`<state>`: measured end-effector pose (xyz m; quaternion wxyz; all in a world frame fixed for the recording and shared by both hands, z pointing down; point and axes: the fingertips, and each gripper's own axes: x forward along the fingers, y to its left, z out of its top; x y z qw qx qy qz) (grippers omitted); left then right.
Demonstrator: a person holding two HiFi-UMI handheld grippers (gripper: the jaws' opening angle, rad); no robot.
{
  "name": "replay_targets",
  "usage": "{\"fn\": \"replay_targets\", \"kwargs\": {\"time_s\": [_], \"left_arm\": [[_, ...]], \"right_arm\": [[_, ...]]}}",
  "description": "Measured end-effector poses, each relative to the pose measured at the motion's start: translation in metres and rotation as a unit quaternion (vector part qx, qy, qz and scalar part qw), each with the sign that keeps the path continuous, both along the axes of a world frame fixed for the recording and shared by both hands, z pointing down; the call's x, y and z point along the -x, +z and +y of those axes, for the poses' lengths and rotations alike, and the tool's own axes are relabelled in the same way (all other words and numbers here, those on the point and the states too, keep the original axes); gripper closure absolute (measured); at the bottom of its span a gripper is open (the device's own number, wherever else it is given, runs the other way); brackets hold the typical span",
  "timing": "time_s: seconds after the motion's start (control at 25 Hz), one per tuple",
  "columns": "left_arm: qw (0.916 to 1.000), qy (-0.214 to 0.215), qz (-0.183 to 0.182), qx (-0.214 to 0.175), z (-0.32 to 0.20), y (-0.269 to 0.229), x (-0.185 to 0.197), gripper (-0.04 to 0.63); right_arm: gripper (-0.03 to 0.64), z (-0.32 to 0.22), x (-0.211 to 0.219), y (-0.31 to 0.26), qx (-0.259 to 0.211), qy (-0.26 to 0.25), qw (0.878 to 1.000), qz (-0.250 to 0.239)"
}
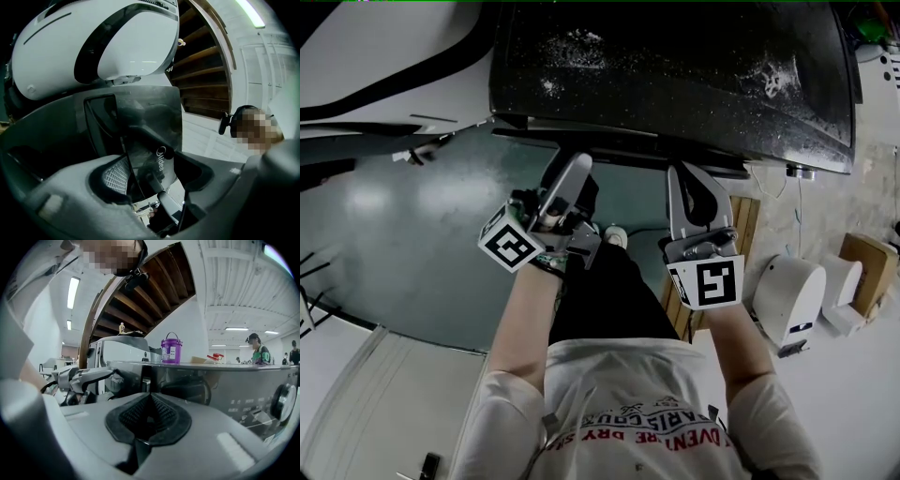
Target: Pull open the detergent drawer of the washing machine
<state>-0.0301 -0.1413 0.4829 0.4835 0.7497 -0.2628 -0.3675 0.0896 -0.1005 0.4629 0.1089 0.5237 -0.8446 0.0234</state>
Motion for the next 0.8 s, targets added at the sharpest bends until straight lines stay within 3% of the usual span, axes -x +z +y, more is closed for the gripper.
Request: {"fn": "replay_targets", "kwargs": {"time_s": [0.64, 0.8], "left_arm": [[1.0, -0.003, 0.0, 0.001, 0.046, 0.002, 0.007, 0.298], [0.9997, -0.002, 0.025, 0.005, 0.065, -0.003, 0.007, 0.298]], "right_arm": [[0.615, 0.047, 0.004, -0.002, -0.009, -0.008, 1.0, 0.025], [0.615, 0.06, 0.008, -0.007, -0.016, -0.011, 1.0, 0.024]]}}
